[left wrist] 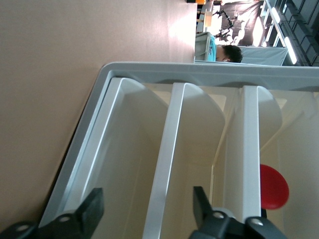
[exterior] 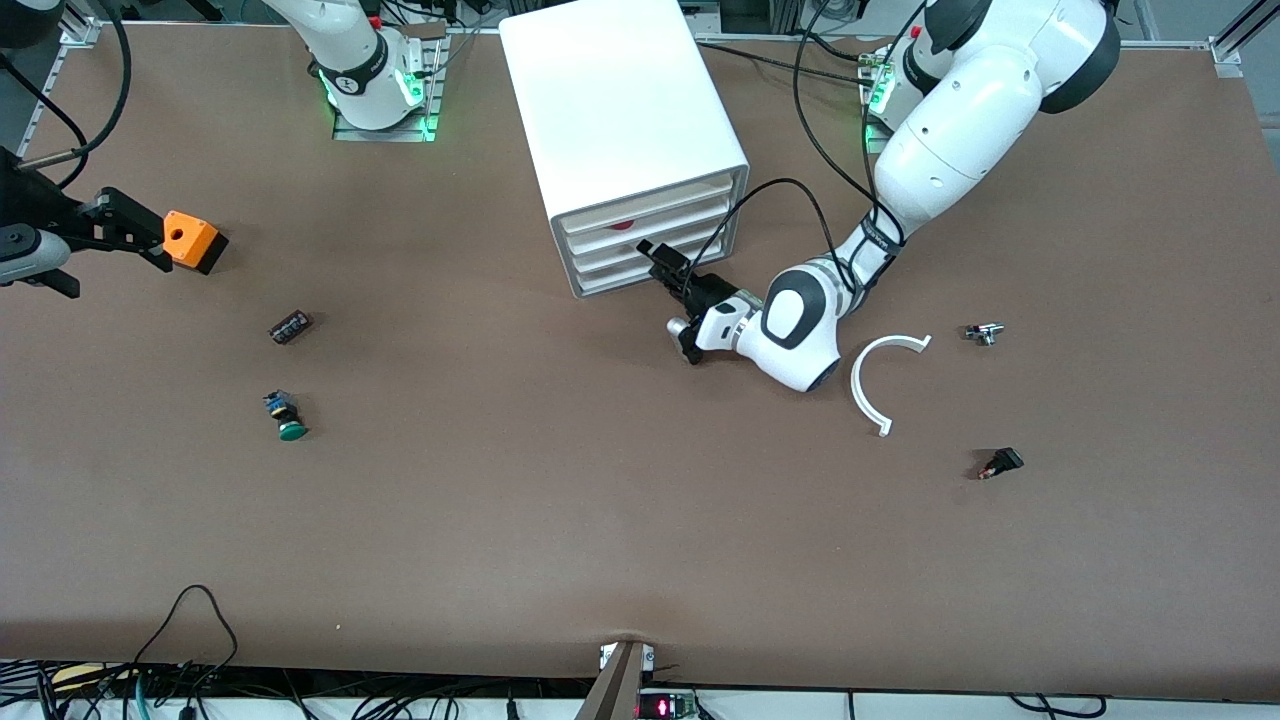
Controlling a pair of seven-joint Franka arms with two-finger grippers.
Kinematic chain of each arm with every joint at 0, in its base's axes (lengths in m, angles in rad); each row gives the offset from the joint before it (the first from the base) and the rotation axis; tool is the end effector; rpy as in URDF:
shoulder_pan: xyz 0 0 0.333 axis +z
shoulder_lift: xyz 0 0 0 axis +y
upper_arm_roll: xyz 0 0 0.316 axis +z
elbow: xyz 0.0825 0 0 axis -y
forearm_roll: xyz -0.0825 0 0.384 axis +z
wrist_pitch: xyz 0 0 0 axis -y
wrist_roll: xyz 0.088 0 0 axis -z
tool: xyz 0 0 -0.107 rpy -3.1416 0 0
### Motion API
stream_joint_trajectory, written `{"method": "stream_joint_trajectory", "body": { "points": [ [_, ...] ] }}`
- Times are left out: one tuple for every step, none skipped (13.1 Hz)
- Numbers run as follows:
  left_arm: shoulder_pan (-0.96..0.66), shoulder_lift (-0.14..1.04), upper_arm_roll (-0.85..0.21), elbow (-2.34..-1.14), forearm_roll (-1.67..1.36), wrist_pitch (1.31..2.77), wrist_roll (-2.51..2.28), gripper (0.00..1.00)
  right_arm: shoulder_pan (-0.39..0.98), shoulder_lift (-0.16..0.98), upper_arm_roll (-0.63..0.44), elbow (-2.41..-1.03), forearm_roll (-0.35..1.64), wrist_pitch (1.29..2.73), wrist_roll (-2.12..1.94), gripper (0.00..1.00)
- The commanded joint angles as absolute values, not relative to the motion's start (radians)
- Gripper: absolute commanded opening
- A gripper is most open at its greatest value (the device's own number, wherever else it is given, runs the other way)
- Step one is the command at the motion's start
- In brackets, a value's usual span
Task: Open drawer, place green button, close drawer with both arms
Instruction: 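Reach the left gripper to the bottom drawer handle and grasp it, then pull the drawer open with the left gripper while the right gripper reaches the button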
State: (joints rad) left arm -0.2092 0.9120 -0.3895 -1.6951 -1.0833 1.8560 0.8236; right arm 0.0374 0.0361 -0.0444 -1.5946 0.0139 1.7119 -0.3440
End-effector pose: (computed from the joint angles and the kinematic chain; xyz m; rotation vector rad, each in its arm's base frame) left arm 0.4800 -0.3933 0.1108 1.7302 -0.5319 -0.5592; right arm 0.5785 -0.0023 0.6057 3.0927 0.5240 0.1289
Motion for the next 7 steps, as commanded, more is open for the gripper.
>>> {"method": "stream_joint_trajectory", "body": {
  "points": [
    [-0.262,0.897,-0.387,-1.729,-1.175,1.899,0.880,0.66,0.028,0.048,-0.035,-1.578,-0.002,1.715,-0.339,1.00],
    [-0.273,0.897,-0.387,-1.729,-1.190,1.901,0.881,0.62,0.026,0.051,-0.035,-1.578,0.002,1.715,-0.333,1.00],
    [-0.275,0.896,-0.387,-1.729,-1.195,1.908,0.881,0.58,0.026,0.057,-0.035,-1.578,0.006,1.715,-0.331,1.00],
    [-0.278,0.894,-0.387,-1.730,-1.203,1.914,0.881,0.54,0.026,0.058,-0.035,-1.578,0.008,1.715,-0.333,1.00],
    [-0.288,0.893,-0.387,-1.732,-1.207,1.916,0.881,0.41,0.028,0.058,-0.035,-1.578,0.005,1.717,-0.333,1.00],
    [-0.290,0.894,-0.387,-1.732,-1.209,1.917,0.881,0.28,0.028,0.058,-0.035,-1.578,-0.001,1.717,-0.333,1.00],
    [-0.290,0.894,-0.387,-1.732,-1.213,1.917,0.881,0.18,0.028,0.058,-0.035,-1.578,-0.002,1.717,-0.334,1.00]
  ]
}}
